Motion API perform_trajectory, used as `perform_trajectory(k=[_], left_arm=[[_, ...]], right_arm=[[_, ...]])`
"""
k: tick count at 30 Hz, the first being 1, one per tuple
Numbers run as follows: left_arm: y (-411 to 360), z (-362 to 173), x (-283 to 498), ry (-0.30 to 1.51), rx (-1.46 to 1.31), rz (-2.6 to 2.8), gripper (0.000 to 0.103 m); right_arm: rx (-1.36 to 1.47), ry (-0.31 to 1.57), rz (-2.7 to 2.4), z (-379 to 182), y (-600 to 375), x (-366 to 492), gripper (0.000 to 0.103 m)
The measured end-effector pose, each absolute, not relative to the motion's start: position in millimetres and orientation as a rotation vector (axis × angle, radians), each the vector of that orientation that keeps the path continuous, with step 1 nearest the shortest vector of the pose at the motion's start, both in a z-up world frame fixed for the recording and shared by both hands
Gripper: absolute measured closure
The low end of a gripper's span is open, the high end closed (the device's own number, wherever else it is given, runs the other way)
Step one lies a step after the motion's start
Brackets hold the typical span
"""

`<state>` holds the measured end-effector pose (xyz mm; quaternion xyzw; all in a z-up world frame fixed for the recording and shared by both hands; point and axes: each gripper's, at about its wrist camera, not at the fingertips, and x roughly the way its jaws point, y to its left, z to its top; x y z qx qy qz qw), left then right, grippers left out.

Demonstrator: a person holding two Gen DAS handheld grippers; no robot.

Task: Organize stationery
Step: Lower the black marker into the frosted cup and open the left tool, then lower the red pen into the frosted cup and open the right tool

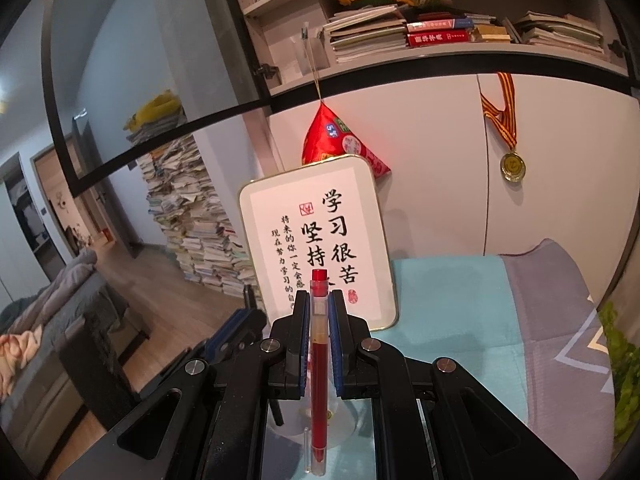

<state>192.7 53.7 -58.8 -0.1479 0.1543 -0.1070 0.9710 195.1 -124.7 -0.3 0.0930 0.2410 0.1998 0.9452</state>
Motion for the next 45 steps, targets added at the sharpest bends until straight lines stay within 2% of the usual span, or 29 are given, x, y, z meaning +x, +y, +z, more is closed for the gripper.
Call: perform_trajectory(k=[30, 45], left_arm=[[48, -74, 144, 0.363, -0.199, -0.3, 0.091], [66, -80, 139, 0.386, -0.23, -0.257, 0.092]], right_arm=[[0.114, 0.386, 0.351, -14, -86, 204, 0.093], [0.107, 0.412, 0.356, -30, -82, 207, 0.093]])
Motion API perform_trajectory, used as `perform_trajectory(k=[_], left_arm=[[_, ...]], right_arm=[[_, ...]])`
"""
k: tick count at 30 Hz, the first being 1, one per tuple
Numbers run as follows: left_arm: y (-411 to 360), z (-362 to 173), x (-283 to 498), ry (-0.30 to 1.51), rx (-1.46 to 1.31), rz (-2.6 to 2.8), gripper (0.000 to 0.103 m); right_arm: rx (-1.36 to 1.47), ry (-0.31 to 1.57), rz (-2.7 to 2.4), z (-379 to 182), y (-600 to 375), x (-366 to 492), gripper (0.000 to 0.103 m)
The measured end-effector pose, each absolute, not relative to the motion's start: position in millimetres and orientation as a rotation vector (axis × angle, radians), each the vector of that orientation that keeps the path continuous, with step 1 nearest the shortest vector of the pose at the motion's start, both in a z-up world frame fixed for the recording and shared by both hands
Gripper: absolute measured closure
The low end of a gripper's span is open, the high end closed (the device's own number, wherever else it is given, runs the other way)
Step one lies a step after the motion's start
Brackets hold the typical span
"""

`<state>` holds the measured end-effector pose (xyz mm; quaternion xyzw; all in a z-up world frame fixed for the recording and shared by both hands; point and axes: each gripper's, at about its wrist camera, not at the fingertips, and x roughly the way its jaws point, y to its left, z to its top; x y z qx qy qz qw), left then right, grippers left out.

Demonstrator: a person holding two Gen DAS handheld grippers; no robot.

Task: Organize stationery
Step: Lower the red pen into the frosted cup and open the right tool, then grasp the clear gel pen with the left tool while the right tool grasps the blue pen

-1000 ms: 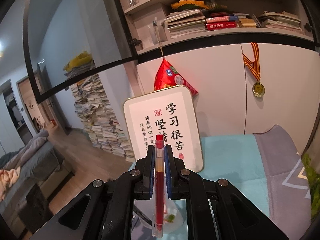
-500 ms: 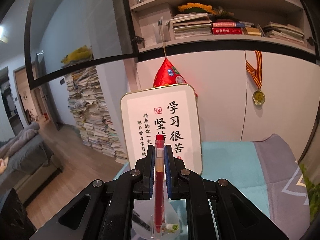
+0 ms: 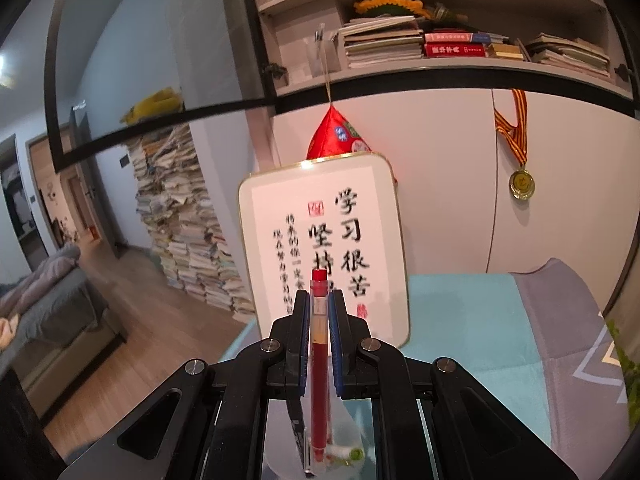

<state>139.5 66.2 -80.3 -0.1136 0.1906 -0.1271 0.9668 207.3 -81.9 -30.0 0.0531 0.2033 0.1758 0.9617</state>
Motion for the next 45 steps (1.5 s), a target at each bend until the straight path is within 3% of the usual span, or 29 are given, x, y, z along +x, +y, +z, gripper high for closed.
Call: perform_trajectory(k=[20, 22, 26, 31, 34, 36, 45], left_arm=[[65, -79, 123, 0.396, -0.196, -0.262, 0.092], [63, -77, 120, 0.39, -0.19, -0.263, 0.092], [56, -75, 115, 0.388, -0.169, -0.273, 0.091], [36, -80, 108, 0.43, -0.106, -0.328, 0.091], [21, -86, 104, 0.473, -0.071, -0.394, 0.083], [7, -94, 103, 0.511, -0.042, -0.431, 0.061], [-48, -134, 100, 0.634, 0.112, -0.508, 0.061]], right_arm=[[0.099, 0.63, 0.352, -73, -95, 199, 0.093], [0.119, 0.661, 0.366, -73, -100, 198, 0.089], [0.158, 0.656, 0.351, -69, -115, 189, 0.053], [0.14, 0.607, 0.341, -57, -136, 162, 0.05], [0.096, 0.61, 0.265, -58, -153, 148, 0.05], [0.091, 0.667, 0.211, -69, -168, 144, 0.05], [0.184, 0.907, 0.151, -144, -213, 134, 0.05]])
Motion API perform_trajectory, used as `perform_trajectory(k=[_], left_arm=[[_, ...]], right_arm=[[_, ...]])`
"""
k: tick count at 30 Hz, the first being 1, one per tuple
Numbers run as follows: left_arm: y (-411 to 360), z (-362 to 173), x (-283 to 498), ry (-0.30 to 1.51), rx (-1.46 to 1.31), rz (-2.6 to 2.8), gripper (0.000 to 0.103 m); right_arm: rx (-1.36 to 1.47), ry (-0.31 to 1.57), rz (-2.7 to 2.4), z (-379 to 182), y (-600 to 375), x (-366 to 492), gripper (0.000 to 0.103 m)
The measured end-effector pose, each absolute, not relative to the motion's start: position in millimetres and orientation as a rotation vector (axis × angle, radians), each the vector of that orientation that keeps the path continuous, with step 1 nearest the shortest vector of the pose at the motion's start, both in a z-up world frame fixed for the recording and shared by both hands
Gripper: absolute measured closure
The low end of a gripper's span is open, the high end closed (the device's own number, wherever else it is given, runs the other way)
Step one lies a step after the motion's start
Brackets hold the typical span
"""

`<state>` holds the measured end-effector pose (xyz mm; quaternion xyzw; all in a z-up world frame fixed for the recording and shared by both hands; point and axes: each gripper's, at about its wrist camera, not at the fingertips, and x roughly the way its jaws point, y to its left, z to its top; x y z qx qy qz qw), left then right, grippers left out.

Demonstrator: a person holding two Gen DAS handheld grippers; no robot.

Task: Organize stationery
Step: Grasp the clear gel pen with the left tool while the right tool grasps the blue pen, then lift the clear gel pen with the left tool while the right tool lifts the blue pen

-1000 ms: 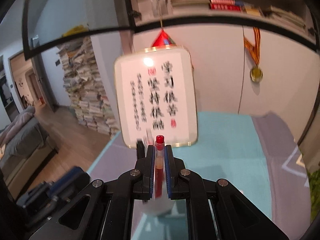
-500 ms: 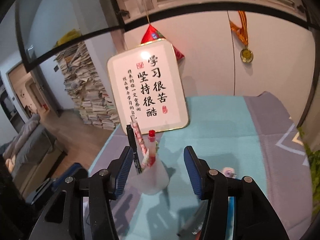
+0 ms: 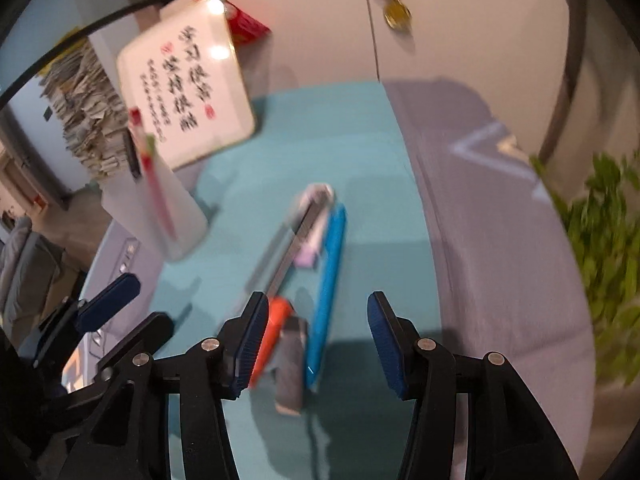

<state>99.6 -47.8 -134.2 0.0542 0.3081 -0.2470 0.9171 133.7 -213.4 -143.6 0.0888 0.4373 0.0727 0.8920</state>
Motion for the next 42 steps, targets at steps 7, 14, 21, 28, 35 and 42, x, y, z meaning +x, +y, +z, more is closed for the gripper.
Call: perform_trajectory(k=[7, 14, 21, 28, 35, 42], left_arm=[[-52, -149, 115, 0.741, 0.099, -0.504, 0.063], [-68, -163, 126, 0.858, 0.177, -0.481, 0.084], [-73, -162, 135, 0.879, 0.175, -0.467, 0.096], [-45, -157, 124, 0.943, 0.12, -0.461, 0.096], [-6, -157, 72, 0.971, 0.161, -0.464, 0.096], [-2, -152, 52, 0.944, 0.197, -0.463, 0.094]], right_arm=[[0.163, 0.892, 0.086, -149, -221, 138, 0.05], [0.108, 0.959, 0.08, -165, -209, 157, 0.068], [0.026, 0.964, 0.06, -172, -199, 164, 0.092], [0.128, 0.97, 0.074, -165, -236, 150, 0.092], [0.092, 0.996, 0.116, -159, -259, 108, 0.092], [0.037, 1.019, 0.117, -167, -254, 94, 0.092]])
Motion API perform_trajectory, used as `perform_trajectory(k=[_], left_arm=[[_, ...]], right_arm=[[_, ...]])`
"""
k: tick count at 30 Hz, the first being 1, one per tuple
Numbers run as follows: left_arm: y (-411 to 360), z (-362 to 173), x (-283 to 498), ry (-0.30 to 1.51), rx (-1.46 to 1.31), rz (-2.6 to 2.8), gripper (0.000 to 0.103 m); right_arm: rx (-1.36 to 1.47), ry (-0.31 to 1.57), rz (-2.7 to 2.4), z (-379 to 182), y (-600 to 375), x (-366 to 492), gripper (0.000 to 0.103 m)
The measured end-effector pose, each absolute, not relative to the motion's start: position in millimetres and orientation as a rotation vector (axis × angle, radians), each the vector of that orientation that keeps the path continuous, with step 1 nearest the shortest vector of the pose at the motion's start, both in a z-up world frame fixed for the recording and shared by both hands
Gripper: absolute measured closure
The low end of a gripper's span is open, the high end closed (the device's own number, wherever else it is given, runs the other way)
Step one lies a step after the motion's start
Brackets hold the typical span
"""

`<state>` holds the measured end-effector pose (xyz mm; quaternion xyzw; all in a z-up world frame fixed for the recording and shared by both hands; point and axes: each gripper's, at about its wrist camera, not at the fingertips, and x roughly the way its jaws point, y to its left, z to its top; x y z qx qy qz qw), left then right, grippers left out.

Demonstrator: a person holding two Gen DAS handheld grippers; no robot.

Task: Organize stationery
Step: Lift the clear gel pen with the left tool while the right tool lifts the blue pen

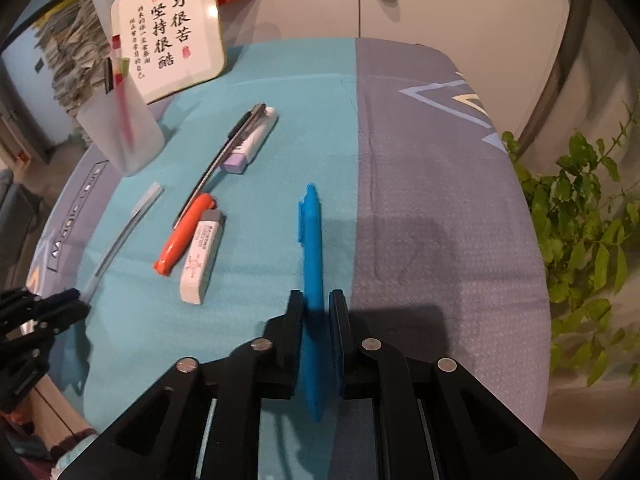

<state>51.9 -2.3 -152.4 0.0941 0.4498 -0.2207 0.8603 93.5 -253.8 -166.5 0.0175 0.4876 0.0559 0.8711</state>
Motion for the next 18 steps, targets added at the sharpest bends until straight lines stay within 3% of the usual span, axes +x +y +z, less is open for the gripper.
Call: perform_trajectory(k=[2, 8, 14, 18], left_arm=[[-4, -148, 57, 0.925, 0.197, -0.453, 0.092], [-25, -144, 96, 0.907, 0.196, -0.415, 0.084], [-50, -150, 126, 0.934, 0.211, -0.43, 0.079], [-60, -152, 134, 0.943, 0.226, -0.449, 0.069]], right_arm=[[0.054, 1.016, 0.114, -163, -257, 95, 0.091], [0.074, 0.981, 0.11, -153, -258, 108, 0.071], [0.072, 0.994, 0.109, -158, -256, 125, 0.071], [0.058, 1.003, 0.114, -160, -253, 136, 0.071]])
